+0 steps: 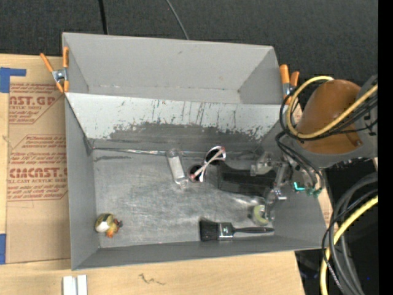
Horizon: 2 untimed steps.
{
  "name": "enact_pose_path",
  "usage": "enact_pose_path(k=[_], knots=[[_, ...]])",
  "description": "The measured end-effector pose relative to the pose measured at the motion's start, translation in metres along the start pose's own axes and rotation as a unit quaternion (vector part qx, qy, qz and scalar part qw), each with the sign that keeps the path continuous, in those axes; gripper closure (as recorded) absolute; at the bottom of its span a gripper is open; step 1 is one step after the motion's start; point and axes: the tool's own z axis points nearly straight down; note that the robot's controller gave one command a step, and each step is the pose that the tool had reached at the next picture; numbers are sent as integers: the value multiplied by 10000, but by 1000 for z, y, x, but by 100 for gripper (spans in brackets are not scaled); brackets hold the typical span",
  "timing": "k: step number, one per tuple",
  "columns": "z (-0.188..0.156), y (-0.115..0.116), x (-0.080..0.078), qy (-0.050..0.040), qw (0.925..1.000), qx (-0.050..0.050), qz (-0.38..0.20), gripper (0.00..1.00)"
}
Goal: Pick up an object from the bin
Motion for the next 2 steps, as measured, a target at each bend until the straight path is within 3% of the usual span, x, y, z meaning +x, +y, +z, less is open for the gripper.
enact_pose_path(k=[1,2], knots=[[-4,0,-2,-34,10000,6,-8,0],[20,8,-17,-154,9986,41,-499,0]])
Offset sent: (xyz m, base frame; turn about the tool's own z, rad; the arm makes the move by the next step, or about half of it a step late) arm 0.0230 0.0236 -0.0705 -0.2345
